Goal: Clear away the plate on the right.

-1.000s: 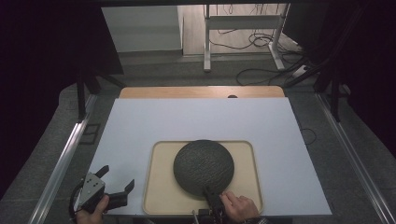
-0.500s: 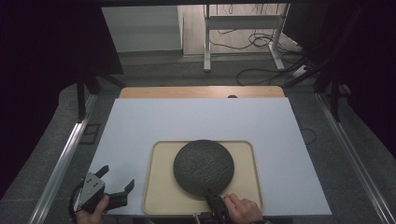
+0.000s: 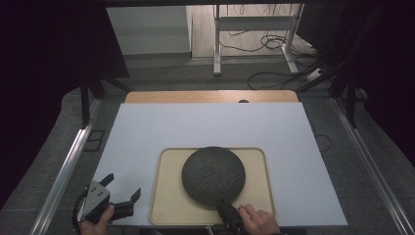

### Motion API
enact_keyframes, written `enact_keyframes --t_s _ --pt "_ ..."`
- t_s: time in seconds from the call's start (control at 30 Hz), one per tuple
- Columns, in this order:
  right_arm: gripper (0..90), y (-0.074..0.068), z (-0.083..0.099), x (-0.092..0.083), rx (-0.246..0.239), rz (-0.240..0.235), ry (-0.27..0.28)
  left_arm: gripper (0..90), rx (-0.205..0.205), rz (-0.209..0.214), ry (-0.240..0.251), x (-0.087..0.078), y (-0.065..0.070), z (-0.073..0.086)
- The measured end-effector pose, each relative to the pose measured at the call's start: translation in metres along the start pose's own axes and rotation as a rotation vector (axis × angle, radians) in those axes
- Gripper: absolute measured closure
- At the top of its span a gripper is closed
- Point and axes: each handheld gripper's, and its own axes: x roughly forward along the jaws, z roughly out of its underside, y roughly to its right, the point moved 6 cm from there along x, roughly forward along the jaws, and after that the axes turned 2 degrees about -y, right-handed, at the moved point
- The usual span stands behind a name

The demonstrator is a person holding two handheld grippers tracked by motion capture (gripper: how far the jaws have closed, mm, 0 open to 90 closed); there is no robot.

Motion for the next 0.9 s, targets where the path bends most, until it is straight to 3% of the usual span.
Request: enact_keyframes --t_s 0.33,0.9 --pt "63.0 0.008 0.007 -0.004 0.037 0.016 0.002 0.0 0.000 0.000 -0.001 0.000 0.000 0.000" --pt "57.4 0.020 0.023 0.001 0.140 0.007 0.013 0.0 0.004 -0.001 -0.012 0.001 0.000 0.001"
